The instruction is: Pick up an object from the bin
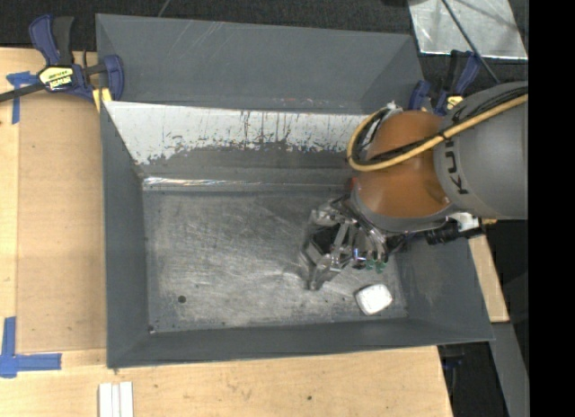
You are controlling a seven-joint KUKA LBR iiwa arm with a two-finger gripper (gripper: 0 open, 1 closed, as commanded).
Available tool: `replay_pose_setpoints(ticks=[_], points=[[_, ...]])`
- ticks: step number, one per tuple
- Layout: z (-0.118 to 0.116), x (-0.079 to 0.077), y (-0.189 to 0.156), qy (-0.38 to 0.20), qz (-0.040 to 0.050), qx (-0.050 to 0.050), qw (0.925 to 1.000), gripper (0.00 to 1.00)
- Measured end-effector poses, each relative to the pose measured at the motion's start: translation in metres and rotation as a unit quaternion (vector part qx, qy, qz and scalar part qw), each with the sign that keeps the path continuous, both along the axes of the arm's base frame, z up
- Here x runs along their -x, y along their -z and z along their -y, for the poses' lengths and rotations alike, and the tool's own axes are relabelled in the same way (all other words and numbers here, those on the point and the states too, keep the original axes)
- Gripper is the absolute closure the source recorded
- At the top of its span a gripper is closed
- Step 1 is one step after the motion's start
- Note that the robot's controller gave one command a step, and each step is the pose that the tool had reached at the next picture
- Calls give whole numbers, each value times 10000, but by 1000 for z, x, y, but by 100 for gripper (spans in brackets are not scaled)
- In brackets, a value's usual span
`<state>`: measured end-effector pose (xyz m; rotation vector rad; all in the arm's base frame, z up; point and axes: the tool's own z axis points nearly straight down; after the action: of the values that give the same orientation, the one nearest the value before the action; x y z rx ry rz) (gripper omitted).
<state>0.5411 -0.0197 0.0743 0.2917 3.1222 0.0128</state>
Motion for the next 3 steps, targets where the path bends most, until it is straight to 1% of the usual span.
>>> replay_pose_setpoints(ticks=[1,2,3], points=[[-1,-1,-1,-1,12,-3,10000,100],[-2,13,-156,-16,24,40,10000,100],[-2,15,-151,-8,-24,37,10000,0]])
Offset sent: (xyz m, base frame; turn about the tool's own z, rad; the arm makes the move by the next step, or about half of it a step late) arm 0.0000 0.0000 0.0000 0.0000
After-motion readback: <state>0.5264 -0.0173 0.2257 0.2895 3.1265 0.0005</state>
